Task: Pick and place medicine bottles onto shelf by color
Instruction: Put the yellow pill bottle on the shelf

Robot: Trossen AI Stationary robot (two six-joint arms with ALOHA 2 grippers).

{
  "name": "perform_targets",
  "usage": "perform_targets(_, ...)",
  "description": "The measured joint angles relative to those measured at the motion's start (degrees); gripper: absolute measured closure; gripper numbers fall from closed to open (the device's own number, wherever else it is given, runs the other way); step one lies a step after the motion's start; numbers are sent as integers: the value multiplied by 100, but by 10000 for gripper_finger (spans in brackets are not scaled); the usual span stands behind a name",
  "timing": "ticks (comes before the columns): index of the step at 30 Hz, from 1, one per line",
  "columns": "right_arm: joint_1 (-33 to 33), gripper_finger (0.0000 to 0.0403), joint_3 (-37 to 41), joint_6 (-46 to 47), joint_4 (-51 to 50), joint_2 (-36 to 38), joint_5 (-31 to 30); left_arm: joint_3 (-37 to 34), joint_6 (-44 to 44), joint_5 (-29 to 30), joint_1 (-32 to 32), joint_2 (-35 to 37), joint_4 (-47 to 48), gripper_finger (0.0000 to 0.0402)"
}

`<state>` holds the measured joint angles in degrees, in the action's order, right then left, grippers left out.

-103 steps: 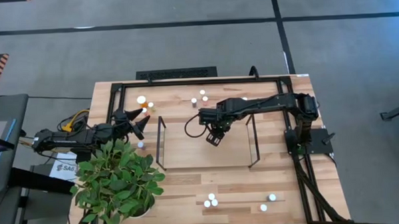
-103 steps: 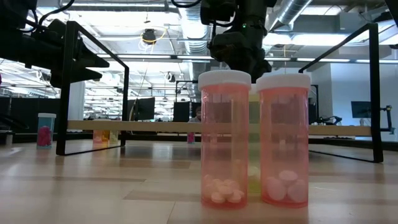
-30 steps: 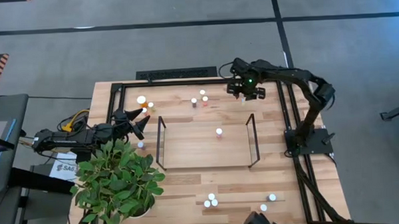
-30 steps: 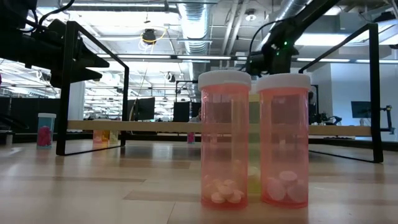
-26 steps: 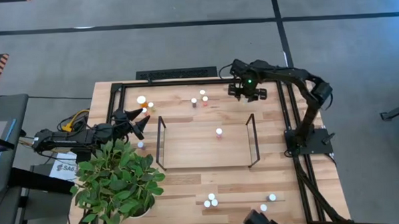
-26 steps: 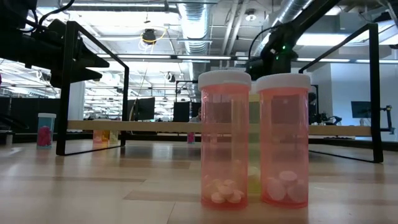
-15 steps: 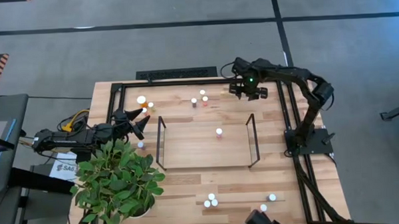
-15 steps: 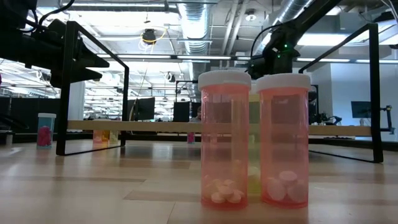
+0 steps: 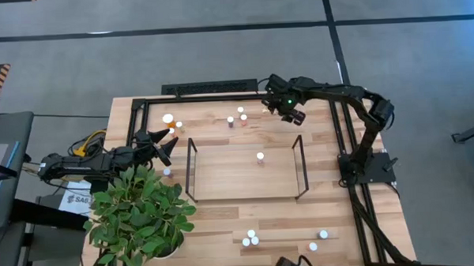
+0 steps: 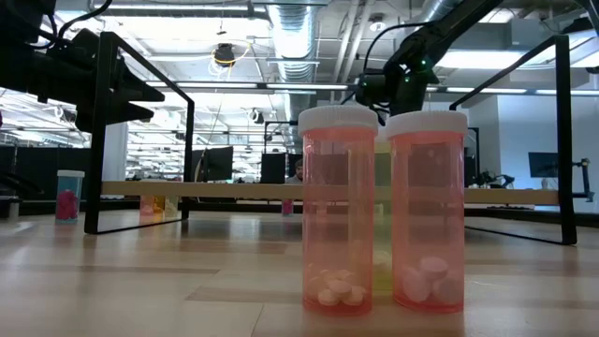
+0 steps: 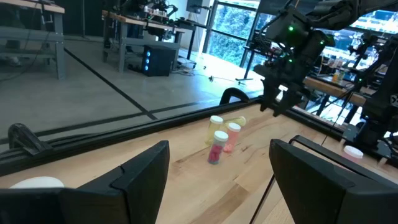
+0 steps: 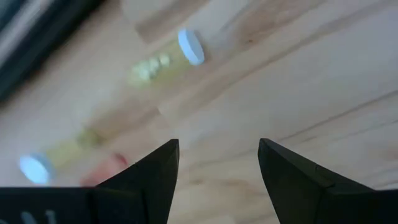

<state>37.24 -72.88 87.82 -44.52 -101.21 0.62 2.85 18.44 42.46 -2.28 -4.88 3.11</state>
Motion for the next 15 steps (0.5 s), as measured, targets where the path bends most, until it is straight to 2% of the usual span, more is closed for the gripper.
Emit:
perform_targets(6,6,159,0,1115,408,0,-81,2,0,0,1,1,-2,137)
perform_targets(11,30,159,0,2614,482,-39,-81,1,0,0,1,0,0,137)
perform_targets(15,122,159,0,3026,484,-39,-81,2,0,0,1,1,0,137)
